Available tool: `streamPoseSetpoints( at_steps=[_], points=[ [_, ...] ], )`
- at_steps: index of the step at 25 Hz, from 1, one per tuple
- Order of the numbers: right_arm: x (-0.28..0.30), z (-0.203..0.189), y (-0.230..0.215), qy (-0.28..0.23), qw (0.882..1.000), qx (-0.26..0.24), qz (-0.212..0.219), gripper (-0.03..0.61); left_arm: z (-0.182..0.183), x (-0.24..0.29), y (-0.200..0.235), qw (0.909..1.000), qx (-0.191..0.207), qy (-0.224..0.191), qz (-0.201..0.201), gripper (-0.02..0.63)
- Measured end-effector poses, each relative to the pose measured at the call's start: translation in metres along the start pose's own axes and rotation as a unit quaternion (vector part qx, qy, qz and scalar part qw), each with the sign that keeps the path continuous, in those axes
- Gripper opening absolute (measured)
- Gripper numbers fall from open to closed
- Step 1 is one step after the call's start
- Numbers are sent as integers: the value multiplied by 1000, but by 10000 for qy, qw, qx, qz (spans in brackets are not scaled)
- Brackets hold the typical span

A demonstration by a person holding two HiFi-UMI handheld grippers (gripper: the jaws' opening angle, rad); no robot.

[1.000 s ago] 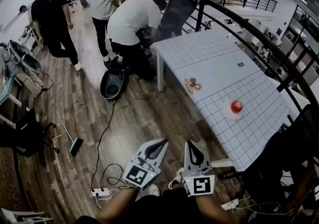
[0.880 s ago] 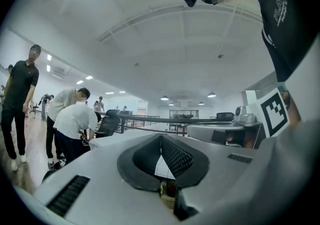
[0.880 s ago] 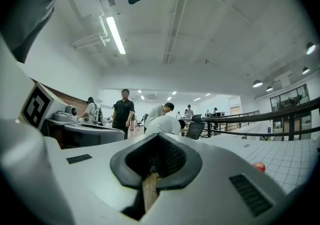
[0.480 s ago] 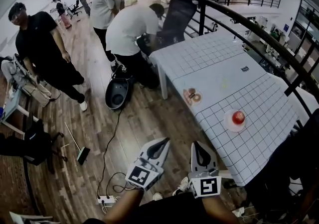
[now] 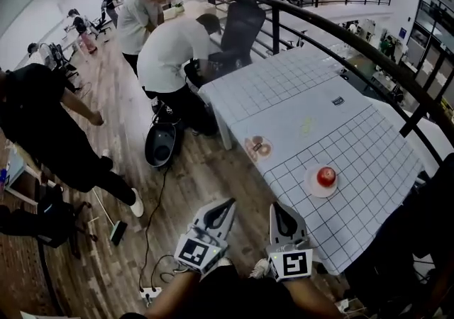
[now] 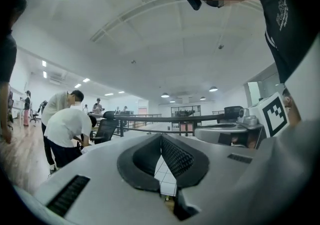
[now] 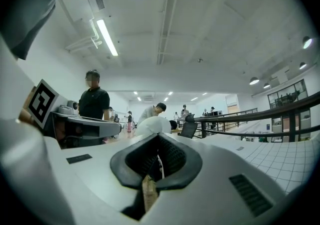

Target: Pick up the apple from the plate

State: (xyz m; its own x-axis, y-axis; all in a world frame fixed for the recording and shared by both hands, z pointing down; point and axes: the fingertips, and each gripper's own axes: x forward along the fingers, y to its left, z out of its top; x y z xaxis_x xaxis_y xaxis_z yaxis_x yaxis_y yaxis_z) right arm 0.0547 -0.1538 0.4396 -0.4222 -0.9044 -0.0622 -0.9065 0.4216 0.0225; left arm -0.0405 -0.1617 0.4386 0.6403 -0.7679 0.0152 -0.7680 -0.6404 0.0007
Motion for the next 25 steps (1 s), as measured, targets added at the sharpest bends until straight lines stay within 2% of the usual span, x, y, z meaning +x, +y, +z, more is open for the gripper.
streamPoseSetpoints(
  at_steps=[7,14,17,25],
  points=[
    [16,-5,-35,54,9998,-32,-206,23,0,40,3,9997,92,41,-205,21],
    [39,-18,-74,234,9974,-213,-650,23,-12,101,13,9968,-17,80,-790,21],
    [57,-24,-89,264,9957,-82,-887,23,-25,126,27,9944,27,186,-1038,21],
    [88,-47,-132,717,9847,-255,-1569,23,-31,188,49,9851,-110,234,-1700,21]
  ],
)
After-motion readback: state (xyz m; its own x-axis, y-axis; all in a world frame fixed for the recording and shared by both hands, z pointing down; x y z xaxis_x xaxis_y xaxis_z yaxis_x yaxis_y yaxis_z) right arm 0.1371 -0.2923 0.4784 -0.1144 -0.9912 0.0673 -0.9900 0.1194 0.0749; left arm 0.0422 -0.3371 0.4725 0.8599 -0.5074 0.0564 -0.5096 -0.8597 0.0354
